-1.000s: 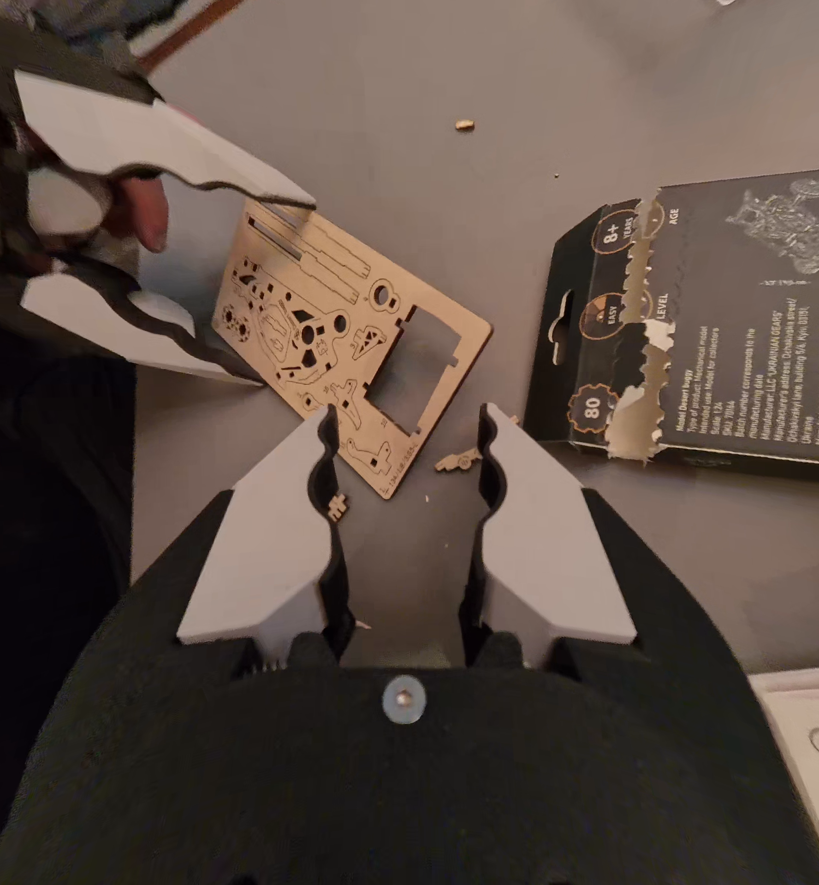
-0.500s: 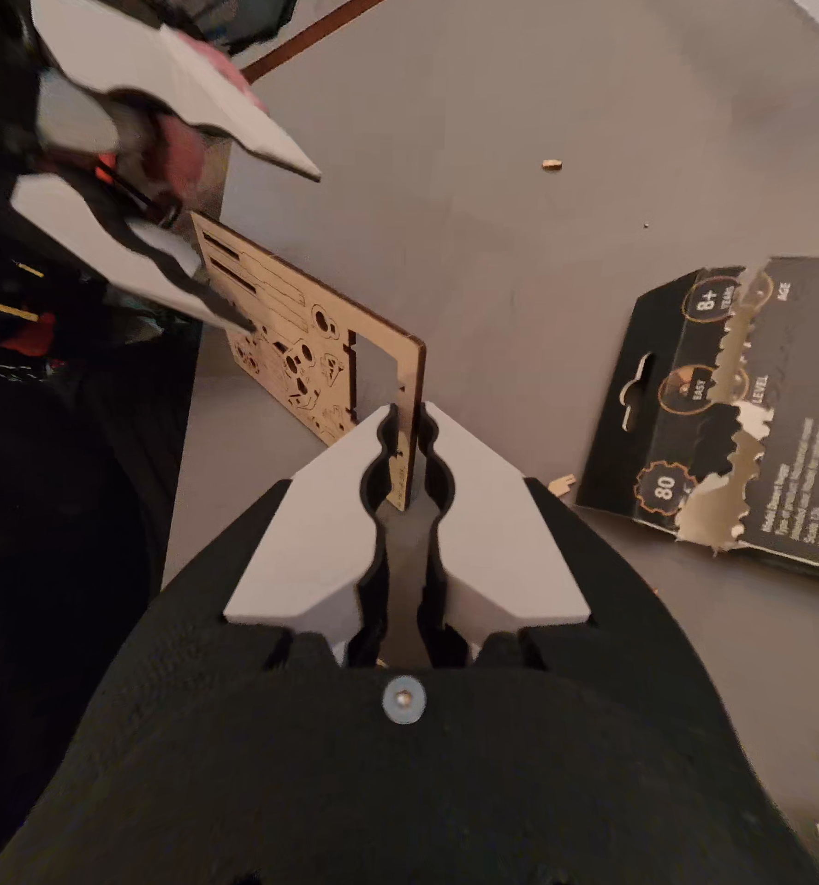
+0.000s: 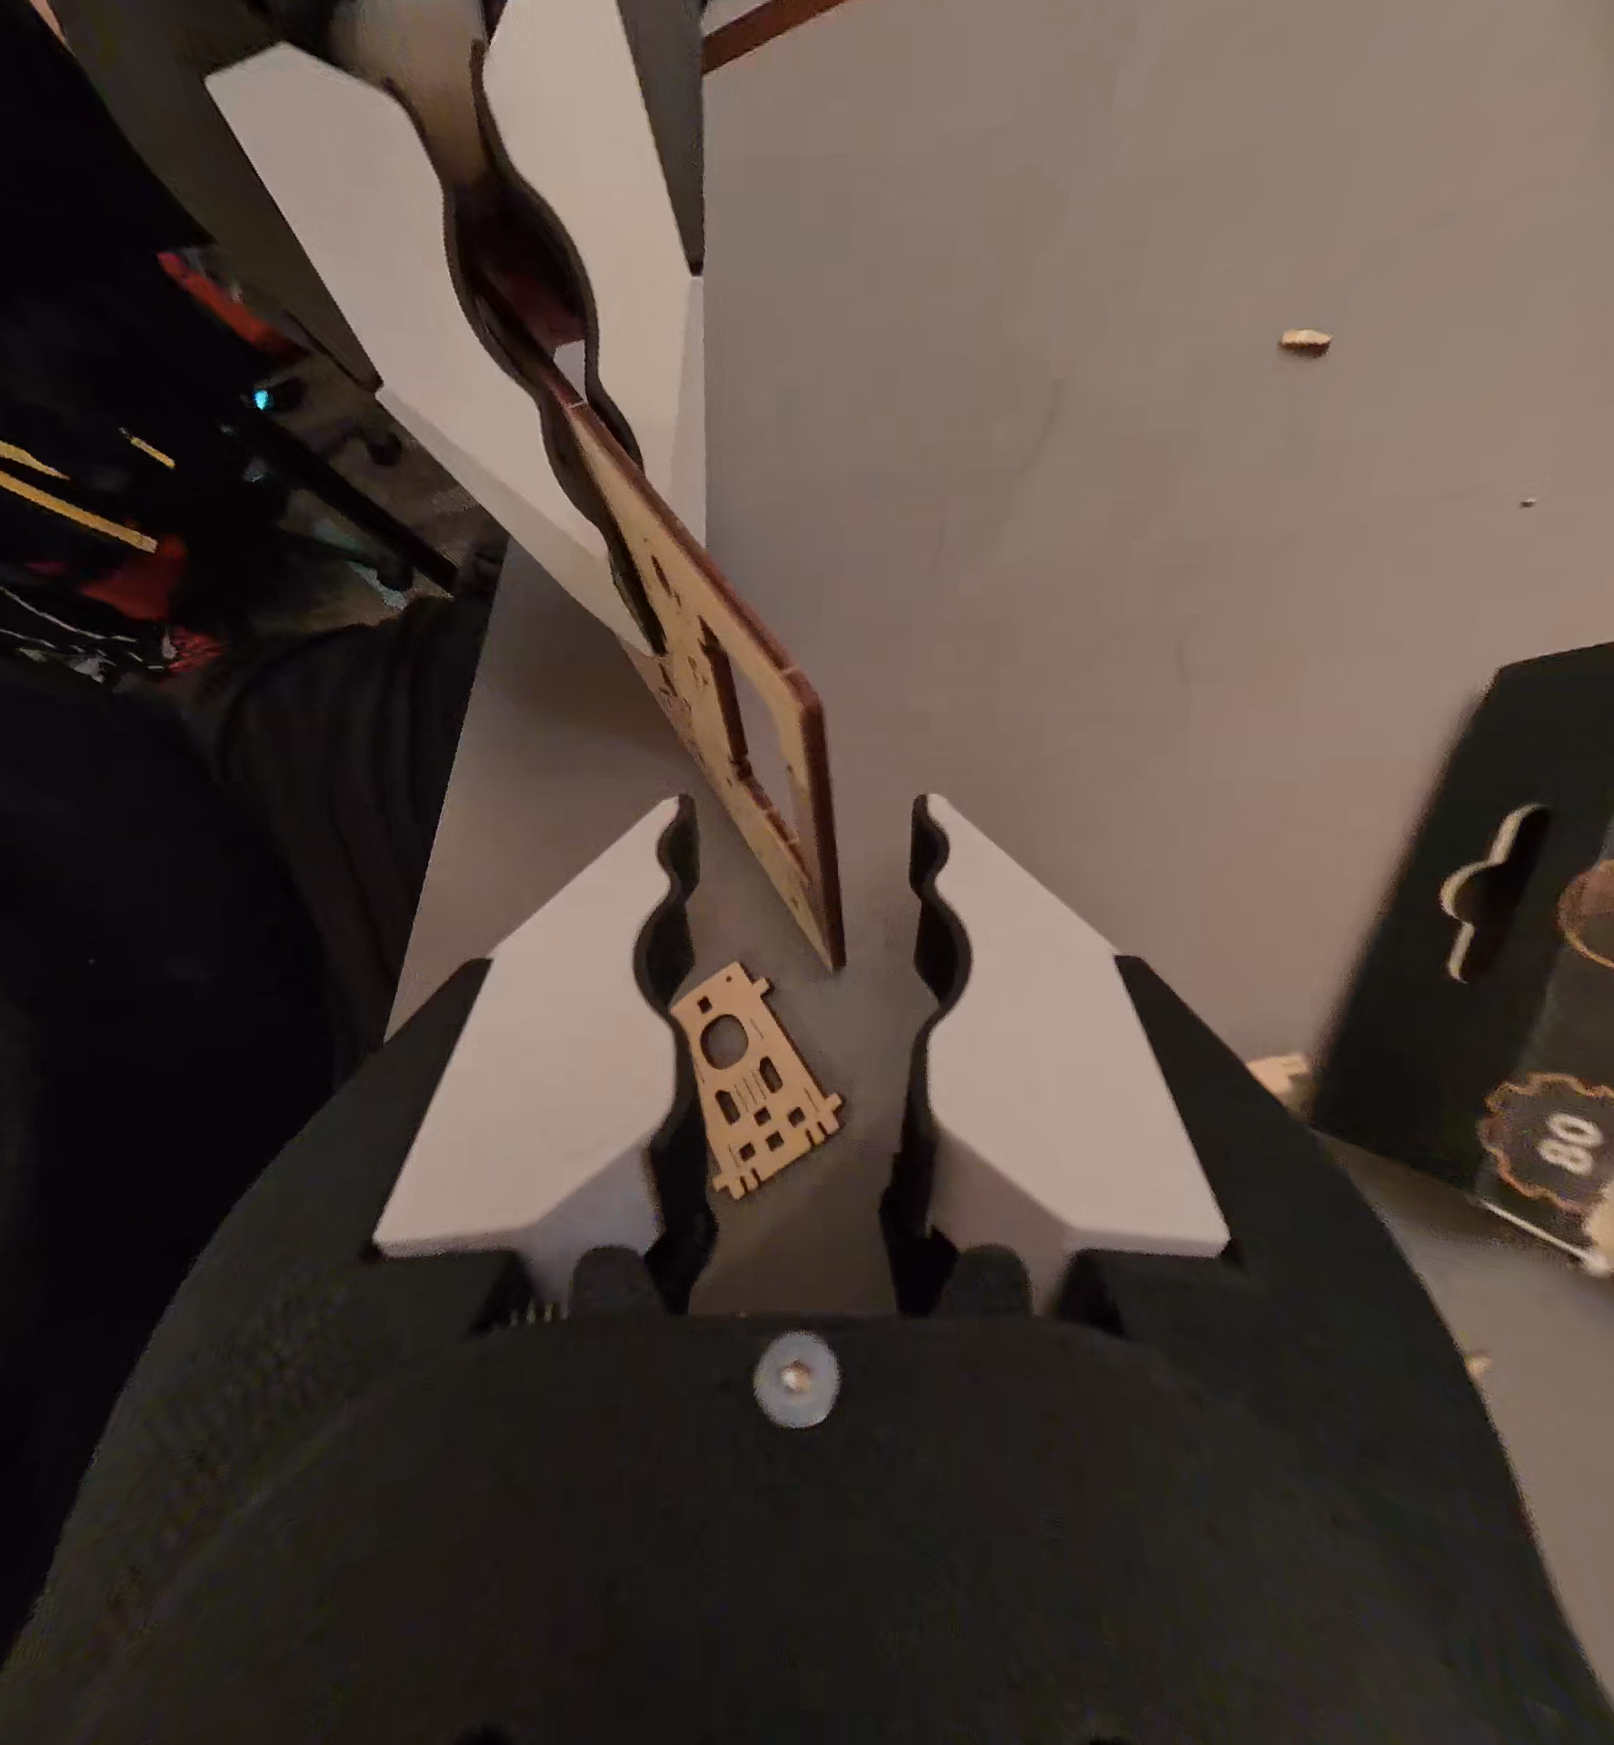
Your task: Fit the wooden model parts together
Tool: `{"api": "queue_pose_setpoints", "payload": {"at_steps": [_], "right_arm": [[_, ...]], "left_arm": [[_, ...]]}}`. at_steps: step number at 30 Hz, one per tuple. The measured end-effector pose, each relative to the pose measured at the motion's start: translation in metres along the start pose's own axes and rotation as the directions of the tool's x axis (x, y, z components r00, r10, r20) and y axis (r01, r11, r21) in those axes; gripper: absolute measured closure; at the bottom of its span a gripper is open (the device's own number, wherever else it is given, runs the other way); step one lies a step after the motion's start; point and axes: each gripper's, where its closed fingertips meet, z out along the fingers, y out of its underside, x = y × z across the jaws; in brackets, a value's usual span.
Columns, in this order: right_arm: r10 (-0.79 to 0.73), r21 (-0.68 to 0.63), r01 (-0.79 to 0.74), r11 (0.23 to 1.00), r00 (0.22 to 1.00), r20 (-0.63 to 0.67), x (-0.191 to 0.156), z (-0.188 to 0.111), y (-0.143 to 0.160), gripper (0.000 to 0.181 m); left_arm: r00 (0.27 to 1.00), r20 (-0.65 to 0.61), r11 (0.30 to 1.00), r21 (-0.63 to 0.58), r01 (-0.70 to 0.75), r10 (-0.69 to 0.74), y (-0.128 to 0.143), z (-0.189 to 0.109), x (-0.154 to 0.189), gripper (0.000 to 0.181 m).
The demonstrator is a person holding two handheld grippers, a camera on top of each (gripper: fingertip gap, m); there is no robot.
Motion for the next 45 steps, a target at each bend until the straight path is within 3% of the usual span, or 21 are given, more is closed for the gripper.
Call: {"api": "queue_pose_setpoints", "payload": {"at_steps": [1,4,7,10,27,32,45], "right_arm": [[-0.007,-0.002,0.007,1.0,1.0,0.005,-0.002,0.004,0.0,0.141],[-0.031,-0.024,0.03,0.999,0.999,-0.025,0.0,0.013,-0.001,0.156],[-0.016,-0.032,0.015,0.999,1.0,-0.027,0.003,0.017,-0.002,0.154],[-0.059,-0.065,0.056,0.996,0.997,-0.054,0.004,0.02,0.0,0.14],[-0.009,-0.112,-0.006,0.994,0.991,-0.135,0.011,0.026,0.003,0.143],[-0.012,-0.089,0.002,0.996,0.993,-0.119,0.009,0.024,0.002,0.144],[0.16,-0.028,-0.161,0.986,0.986,-0.042,0.012,0.025,0.002,0.151]], "left_arm": [[1.0,-0.015,1.0,0.007,0.015,-0.015,0.0,0.001,-0.001,0.179],[0.996,-0.06,0.997,0.024,0.067,-0.065,0.001,0.002,-0.002,0.179],[0.988,-0.105,0.992,0.052,0.116,-0.11,0.002,0.001,-0.005,0.18],[0.979,-0.147,0.986,0.07,0.152,-0.141,0.004,0.001,-0.008,0.18],[0.974,-0.158,0.973,0.136,0.185,-0.163,0.005,-0.002,-0.014,0.179],[0.979,-0.15,0.978,0.136,0.159,-0.139,0.005,-0.002,-0.011,0.179],[0.955,-0.215,0.951,0.189,0.245,-0.203,0.005,0.001,-0.018,0.179]]}}
